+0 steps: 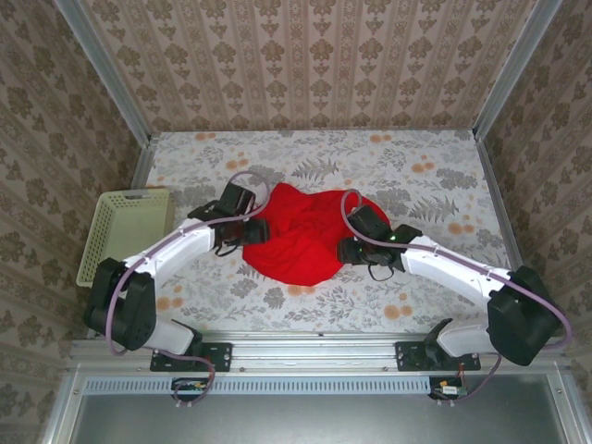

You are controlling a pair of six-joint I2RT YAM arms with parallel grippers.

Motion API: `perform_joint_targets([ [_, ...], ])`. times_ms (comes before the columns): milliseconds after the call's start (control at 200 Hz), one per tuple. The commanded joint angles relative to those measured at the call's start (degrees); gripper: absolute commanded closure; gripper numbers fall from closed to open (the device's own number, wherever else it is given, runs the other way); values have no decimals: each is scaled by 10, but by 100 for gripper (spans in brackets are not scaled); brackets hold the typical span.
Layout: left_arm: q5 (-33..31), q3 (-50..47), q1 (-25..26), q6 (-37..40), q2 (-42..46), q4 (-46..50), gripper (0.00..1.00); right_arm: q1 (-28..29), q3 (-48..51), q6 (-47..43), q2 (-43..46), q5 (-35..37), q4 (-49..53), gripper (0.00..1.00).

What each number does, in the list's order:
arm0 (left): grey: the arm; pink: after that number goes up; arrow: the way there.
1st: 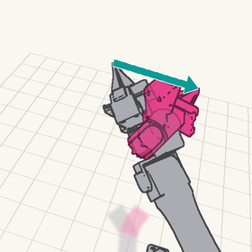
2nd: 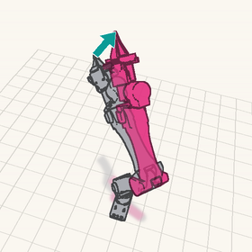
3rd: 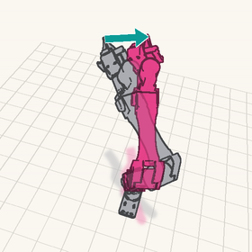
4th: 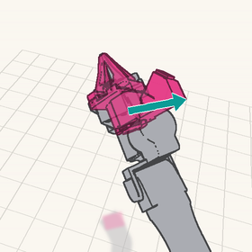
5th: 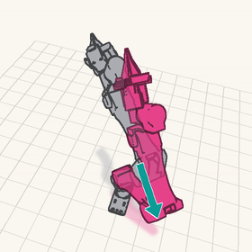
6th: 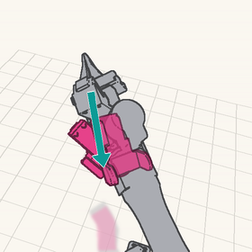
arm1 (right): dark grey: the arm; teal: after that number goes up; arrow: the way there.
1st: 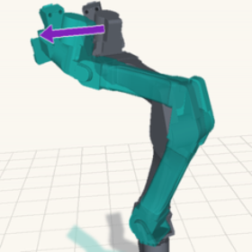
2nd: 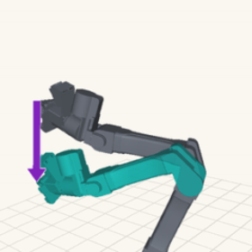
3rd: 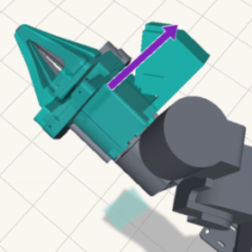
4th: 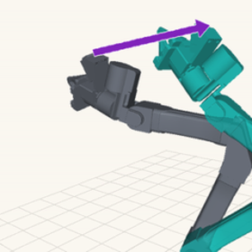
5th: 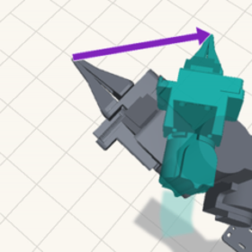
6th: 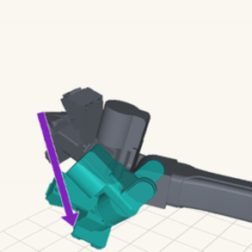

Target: Fold the inside-out t-shirt

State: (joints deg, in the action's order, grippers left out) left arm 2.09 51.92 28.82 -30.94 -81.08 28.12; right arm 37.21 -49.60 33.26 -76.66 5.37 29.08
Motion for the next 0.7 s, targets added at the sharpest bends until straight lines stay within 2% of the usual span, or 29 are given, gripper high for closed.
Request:
perform_joint_targets([
  [0, -9, -31, -17, -20, 55, -2, 27, -7, -69, -52, 0, 76, 57, 42],
  [75, 2, -59, -24, -36, 74, -21, 25, -13, -114, -83, -21, 78, 68, 38],
  [100, 7, -68, -42, -42, 79, -28, 25, -14, -129, -91, -27, 72, 67, 37],
  [245, 43, -121, -46, -93, 96, -73, 24, -14, -220, -115, -139, 21, 50, 35],
  [435, 48, -176, -32, -151, 114, -106, 24, -12, -360, -131, -287, -29, 47, 34],
  [450, 47, -179, -16, -155, 115, -107, 25, -12, -371, -132, -297, -31, 47, 34],
  [505, 45, -187, -7, -159, 120, -116, 25, -11, -410, -137, -336, -39, 51, 33],
  [695, 45, -207, 2, -174, 119, -137, 25, -9, -529, -148, -455, -24, 85, 28],
])
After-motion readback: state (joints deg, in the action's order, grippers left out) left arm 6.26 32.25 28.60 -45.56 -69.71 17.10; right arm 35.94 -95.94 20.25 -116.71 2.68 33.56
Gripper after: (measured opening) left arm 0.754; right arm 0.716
